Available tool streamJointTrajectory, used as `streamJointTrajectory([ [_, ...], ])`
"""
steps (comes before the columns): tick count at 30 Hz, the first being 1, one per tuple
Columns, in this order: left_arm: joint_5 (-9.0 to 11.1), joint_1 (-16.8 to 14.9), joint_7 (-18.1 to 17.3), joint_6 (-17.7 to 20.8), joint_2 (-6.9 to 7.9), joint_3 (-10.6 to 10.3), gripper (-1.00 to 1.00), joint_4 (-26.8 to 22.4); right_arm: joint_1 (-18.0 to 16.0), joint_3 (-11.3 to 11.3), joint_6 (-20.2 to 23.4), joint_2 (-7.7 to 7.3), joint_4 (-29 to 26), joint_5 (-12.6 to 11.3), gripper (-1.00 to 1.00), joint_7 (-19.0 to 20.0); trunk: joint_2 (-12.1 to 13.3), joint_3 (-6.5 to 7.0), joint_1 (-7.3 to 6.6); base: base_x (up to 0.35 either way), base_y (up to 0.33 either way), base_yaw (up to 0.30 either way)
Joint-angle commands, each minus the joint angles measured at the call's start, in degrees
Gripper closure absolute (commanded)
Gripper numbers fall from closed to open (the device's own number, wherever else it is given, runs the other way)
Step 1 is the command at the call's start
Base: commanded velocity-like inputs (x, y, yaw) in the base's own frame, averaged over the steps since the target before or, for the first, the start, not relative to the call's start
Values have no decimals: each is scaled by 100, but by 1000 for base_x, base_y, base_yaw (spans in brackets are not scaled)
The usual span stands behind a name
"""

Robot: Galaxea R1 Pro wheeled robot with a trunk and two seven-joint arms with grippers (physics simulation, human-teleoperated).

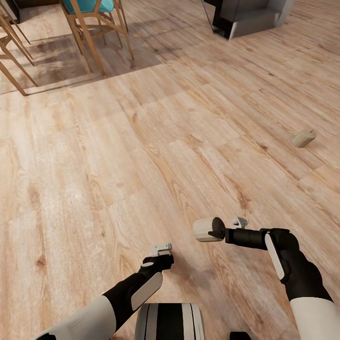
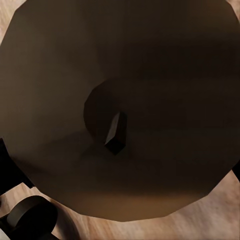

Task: Place each of the two pumpkins and all three candles from the living room inside a cabinet in the living room (use any cabinet), then make sure every cabinet is closed, and position the cauldron so it is next to a table in the living room.

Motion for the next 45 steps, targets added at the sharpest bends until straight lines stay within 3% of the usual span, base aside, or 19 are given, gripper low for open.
streamJointTrajectory([
  [1,0,2,13,28,3,7,100,16,0,0,2,0,0,-5,100,0,0,0,1,0,0,0],
  [12,0,-13,13,28,6,231,100,-9,0,0,2,-1,0,-5,100,0,0,0,1,0,0,0],
  [17,0,-16,20,40,35,288,100,-393,0,0,5,-4,0,-5,100,0,0,0,1,0,0,0],
  [20,-4,-16,22,75,38,509,100,-598,0,0,10,-7,0,1,100,0,0,0,1,0,0,0],
  [29,-7,-16,29,143,376,587,100,-1407,0,0,11,-8,0,2,100,0,0,0,1,0,0,0],
  [37,-1,-16,43,188,585,613,100,-1864,0,0,10,-8,0,-2,100,0,0,0,1,0,0,0],
  [39,0,-16,234,385,643,719,100,-1984,0,0,8,-8,0,-4,100,0,0,0,1,0,0,0],
  [41,0,-13,978,914,680,963,100,-2331,0,0,3,-8,0,-2,100,-1,0,0,1,0,0,0],
  [42,0,-11,1188,1051,688,1022,100,-2486,0,0,3,-8,0,-2,100,-4,0,0,1,0,0,0],
  [45,9,-8,1499,1251,764,1115,100,-2857,0,0,2,-8,6,-10,100,-8,0,0,1,0,0,0],
])
